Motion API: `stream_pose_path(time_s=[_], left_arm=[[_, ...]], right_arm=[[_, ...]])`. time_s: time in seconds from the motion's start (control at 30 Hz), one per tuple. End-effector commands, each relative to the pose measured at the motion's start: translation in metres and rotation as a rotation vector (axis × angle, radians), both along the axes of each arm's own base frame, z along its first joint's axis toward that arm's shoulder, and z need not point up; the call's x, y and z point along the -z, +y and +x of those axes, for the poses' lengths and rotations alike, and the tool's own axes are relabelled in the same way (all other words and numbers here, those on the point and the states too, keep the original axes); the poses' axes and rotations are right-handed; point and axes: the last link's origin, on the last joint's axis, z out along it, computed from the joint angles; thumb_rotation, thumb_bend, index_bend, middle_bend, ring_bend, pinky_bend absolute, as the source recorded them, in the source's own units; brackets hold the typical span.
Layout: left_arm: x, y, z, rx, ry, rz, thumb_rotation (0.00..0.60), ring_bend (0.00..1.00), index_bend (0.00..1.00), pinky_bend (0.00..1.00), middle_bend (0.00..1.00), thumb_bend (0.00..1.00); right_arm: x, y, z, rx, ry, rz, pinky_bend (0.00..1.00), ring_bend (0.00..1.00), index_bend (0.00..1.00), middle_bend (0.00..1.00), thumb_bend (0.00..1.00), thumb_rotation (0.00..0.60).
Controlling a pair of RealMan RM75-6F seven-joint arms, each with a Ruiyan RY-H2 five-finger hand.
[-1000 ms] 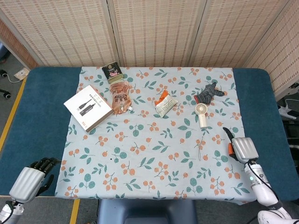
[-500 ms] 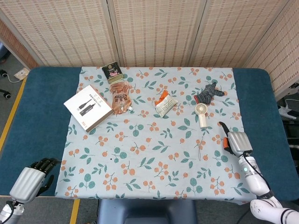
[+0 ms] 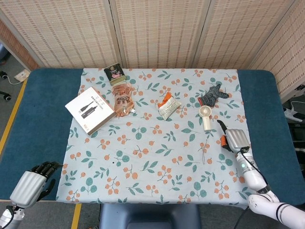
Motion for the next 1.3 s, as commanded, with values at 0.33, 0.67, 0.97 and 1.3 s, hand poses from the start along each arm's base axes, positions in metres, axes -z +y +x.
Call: stream_pose_path(time_s=[0.33, 0.67, 0.97, 1.3], left_arm=[[0.003, -0.003, 0.003, 0.019, 0.009, -0.010, 0.600, 0.25, 0.24, 0.48, 0.25, 0.54], [0.002, -0.003, 0.003, 0.022, 0.005, -0.009, 0.600, 0.25, 0.24, 0.48, 0.26, 0.54], [0.001, -0.003, 0.002, 0.020, 0.003, -0.008, 0.600, 0.25, 0.24, 0.48, 0.26, 0.54], [0.001, -0.004, 0.002, 0.021, 0.001, -0.010, 0.600, 0.25, 0.24, 0.48, 0.26, 0.54]], right_arm=[[0.010, -0.015, 0.005, -0.013, -0.031, -0.005, 0.67, 0.73, 0.05, 0.90, 0.74, 0.600], [0.020, -0.022, 0.007, -0.015, -0.037, 0.014, 0.67, 0.73, 0.06, 0.90, 0.74, 0.600], [0.025, -0.028, 0.009, -0.012, -0.037, 0.023, 0.67, 0.73, 0.06, 0.90, 0.74, 0.600], [0.028, -0.031, 0.008, 0.003, -0.043, 0.033, 0.67, 0.73, 0.08, 0.90, 0.74, 0.600]])
